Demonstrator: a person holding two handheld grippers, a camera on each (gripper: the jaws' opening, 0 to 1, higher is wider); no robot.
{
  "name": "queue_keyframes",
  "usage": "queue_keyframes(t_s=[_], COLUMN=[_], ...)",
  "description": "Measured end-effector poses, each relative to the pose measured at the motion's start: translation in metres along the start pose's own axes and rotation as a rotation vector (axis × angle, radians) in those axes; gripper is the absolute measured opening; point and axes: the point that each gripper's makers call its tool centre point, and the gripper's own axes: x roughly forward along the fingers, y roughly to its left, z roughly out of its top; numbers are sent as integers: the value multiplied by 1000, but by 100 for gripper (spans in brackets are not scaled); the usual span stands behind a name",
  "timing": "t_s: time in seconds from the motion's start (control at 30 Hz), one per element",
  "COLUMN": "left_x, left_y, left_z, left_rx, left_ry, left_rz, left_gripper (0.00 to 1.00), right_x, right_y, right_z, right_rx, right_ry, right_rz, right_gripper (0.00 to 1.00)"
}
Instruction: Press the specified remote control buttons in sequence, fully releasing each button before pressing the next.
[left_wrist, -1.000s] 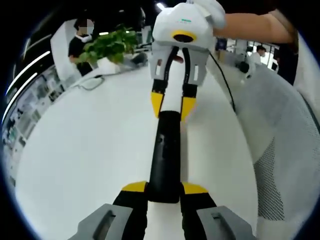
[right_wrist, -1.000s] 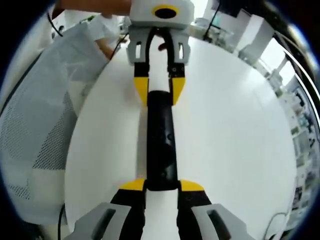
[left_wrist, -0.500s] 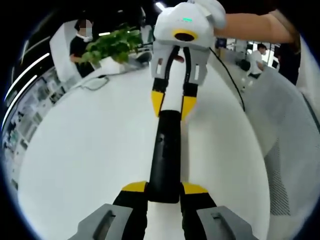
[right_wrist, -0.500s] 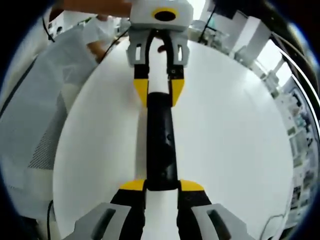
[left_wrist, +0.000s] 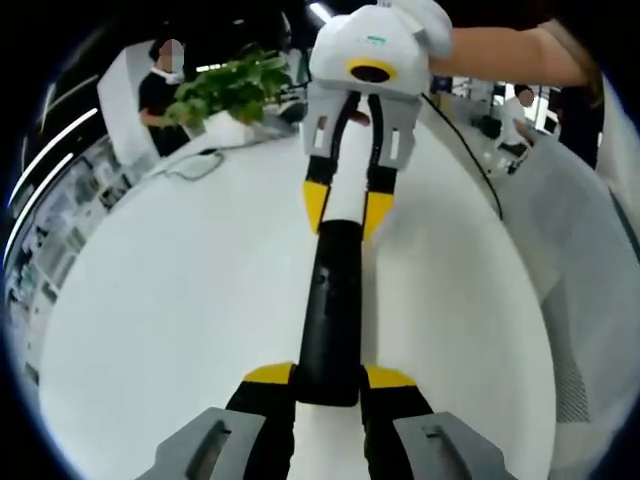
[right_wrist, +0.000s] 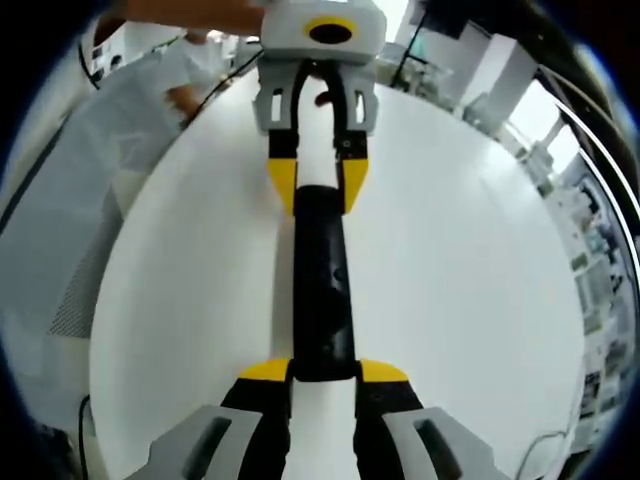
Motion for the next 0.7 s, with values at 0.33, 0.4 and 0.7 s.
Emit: queue_keyframes(t_s=[0.33, 0.4, 0.7], left_x=[4, 5, 10], left_y=[17, 21, 34], left_z=[-3, -4, -6], left_rx=[1, 0, 4], left_ry=[9, 10, 27], left_rz=[6, 8, 15], left_gripper=[23, 23, 23], right_x=[5, 6, 14], right_y=[-17, -21, -35], right_z=[0, 0, -3], right_rx=[-5, -7, -8], right_ry=[-2, -2, 0], right_rz=[-11, -13, -27], right_gripper=[20, 20, 20])
